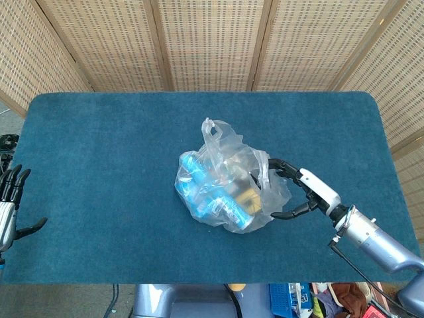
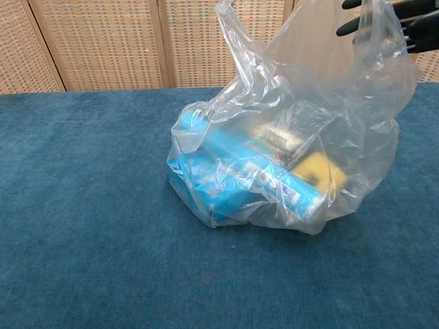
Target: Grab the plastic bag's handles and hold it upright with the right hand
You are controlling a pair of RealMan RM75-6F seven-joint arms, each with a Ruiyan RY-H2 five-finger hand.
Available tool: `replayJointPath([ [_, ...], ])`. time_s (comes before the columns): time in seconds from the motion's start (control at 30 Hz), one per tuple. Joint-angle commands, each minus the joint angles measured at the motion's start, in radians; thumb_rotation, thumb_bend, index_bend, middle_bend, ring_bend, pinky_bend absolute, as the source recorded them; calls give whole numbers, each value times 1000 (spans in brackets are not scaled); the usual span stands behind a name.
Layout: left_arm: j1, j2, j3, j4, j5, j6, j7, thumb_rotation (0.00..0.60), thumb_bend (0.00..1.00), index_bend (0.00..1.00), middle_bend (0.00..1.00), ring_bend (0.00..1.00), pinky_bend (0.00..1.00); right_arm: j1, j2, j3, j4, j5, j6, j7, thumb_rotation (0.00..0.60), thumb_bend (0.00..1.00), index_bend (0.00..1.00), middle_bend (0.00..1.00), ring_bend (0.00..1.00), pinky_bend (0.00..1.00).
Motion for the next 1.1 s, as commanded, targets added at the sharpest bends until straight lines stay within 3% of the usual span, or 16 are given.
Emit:
replayJointPath([
  [0.03, 0, 1, -1, -1, -1, 2, -2, 600, 80, 0, 0, 0, 0, 19, -23, 12, -15, 45, -28, -30, 600, 0, 108, 170, 41, 81],
  [0.23, 1, 2, -5, 2, -5, 5, -8, 600, 82, 0, 0, 0, 0, 50, -26, 39, -47, 69, -63, 61, 600, 0, 133, 204, 80, 87],
  [0.57, -3, 1, -8, 9, -15, -2, -12, 600, 80, 0, 0, 0, 0, 79, -9, 68, -56, 69, -93, 202, 600, 0, 207, 275, 155, 228],
  [0.8, -4, -1, -7, 9, -18, -3, -11, 600, 79, 0, 0, 0, 0, 108, 42, 68, -64, 84, -182, 231, 600, 0, 226, 291, 172, 248],
  [1.1, -5, -5, -7, 9, -19, 0, -1, 600, 81, 0, 0, 0, 0, 151, 23, 50, -53, -33, -216, 451, 600, 0, 237, 302, 183, 255],
])
